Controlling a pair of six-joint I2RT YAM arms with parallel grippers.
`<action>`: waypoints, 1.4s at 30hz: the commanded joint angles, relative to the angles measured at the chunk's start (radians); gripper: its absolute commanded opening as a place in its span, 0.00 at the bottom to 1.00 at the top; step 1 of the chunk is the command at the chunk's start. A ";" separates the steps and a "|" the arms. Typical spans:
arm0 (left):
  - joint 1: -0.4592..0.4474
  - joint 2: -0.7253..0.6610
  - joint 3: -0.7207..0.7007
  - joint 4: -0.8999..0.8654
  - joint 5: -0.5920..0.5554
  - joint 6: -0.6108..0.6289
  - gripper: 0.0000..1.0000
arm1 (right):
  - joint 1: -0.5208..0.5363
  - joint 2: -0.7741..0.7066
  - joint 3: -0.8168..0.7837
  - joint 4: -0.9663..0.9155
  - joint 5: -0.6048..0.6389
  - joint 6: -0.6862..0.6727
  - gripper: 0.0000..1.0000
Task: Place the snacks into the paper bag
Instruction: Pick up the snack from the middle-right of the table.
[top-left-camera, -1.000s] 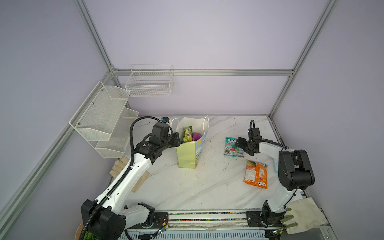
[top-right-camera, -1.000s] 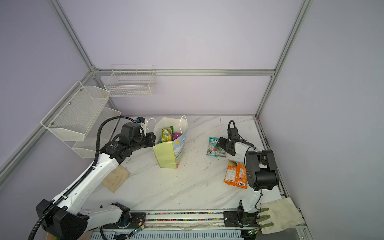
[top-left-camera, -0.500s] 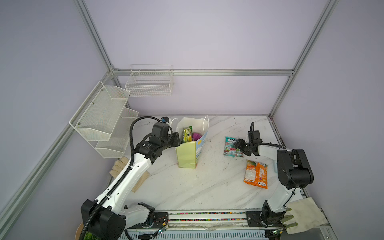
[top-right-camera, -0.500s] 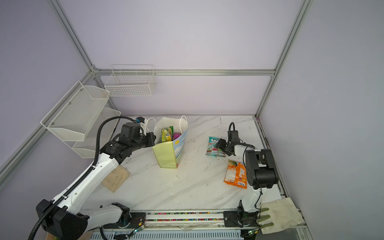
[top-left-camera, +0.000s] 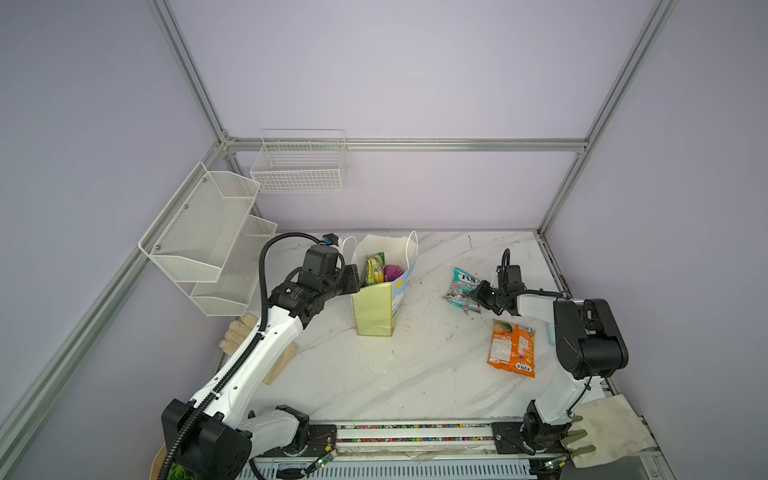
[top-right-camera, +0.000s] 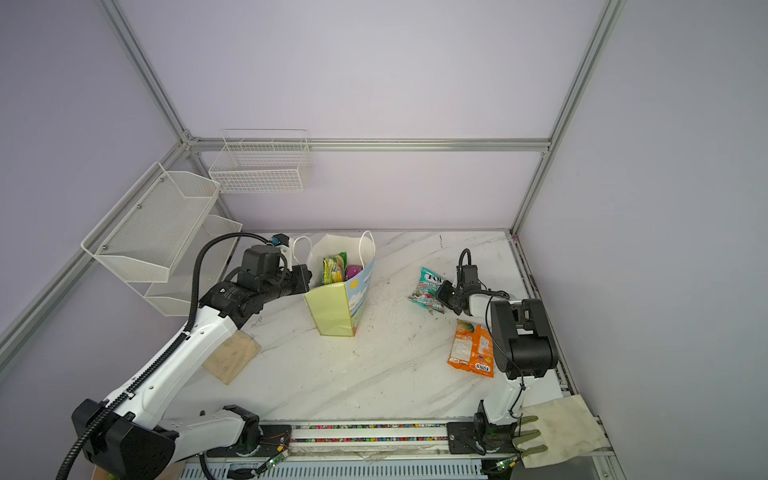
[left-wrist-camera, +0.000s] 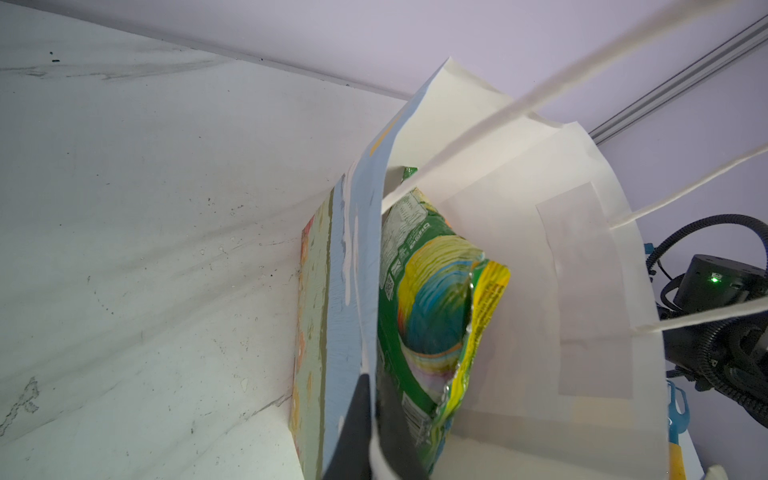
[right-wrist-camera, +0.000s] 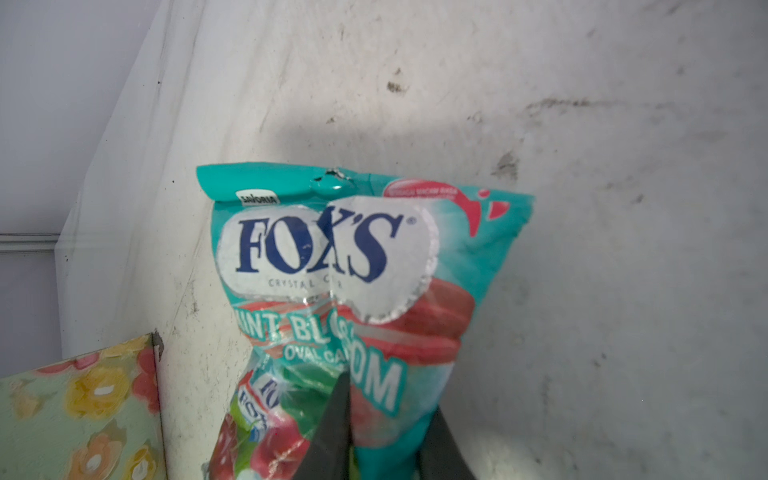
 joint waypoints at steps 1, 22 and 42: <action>0.010 -0.037 -0.018 0.069 -0.015 0.004 0.00 | 0.003 -0.070 -0.032 -0.090 0.022 0.005 0.04; 0.008 -0.032 -0.004 0.071 0.001 -0.011 0.00 | 0.036 -0.521 0.184 -0.375 0.085 -0.013 0.00; 0.009 -0.029 0.017 0.070 -0.012 -0.006 0.00 | 0.343 -0.510 0.639 -0.631 0.382 -0.126 0.00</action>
